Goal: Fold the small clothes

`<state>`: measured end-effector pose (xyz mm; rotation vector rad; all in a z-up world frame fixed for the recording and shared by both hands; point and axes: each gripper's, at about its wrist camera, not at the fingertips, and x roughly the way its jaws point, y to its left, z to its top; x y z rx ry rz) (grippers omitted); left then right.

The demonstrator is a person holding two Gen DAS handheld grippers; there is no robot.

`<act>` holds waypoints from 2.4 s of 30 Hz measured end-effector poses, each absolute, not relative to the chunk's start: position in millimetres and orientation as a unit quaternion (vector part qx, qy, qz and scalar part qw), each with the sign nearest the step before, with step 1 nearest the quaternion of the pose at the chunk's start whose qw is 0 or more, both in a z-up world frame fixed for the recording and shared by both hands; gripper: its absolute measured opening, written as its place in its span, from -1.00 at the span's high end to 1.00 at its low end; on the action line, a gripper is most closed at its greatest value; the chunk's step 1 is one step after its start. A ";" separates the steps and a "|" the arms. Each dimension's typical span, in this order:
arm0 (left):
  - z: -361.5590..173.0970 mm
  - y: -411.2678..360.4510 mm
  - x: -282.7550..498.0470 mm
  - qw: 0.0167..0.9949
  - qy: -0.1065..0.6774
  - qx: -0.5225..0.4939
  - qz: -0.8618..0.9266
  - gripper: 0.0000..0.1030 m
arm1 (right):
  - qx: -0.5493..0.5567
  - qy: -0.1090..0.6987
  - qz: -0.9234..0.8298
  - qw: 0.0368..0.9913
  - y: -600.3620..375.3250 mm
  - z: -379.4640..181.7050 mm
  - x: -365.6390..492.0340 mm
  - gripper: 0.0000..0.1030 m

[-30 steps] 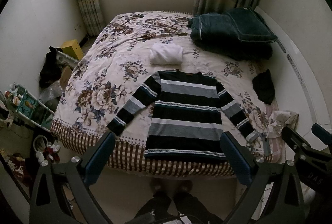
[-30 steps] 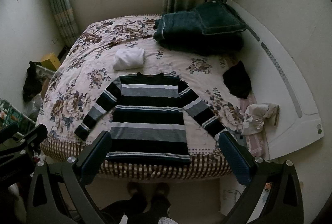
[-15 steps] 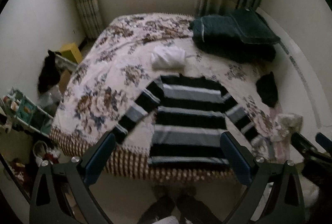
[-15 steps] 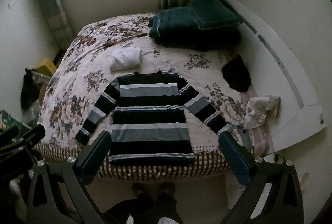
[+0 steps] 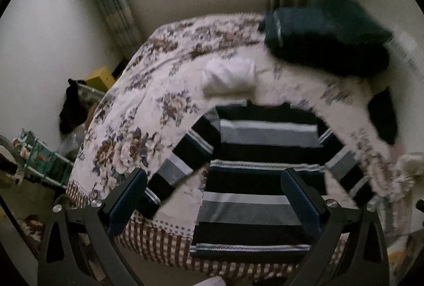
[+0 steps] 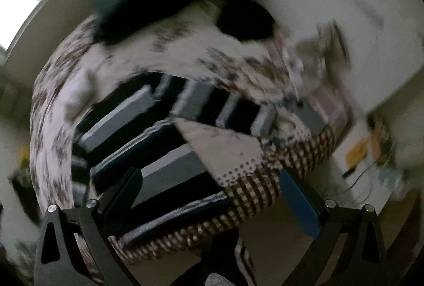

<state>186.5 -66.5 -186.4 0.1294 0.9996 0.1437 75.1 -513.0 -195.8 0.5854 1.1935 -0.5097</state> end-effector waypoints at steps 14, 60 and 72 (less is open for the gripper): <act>-428.7 -152.5 293.3 0.792 0.595 0.108 0.079 -1.00 | 0.431 0.583 -0.317 0.611 -725.9 -538.4 85.7 -1.00; -559.7 -149.7 363.0 0.747 0.653 0.095 0.085 -1.00 | 0.651 0.315 -0.377 0.579 -816.7 -629.8 127.7 0.80; -534.0 -64.9 360.8 0.760 0.639 0.021 0.117 -1.00 | 0.547 0.252 -0.311 0.736 -803.0 -441.1 252.4 0.88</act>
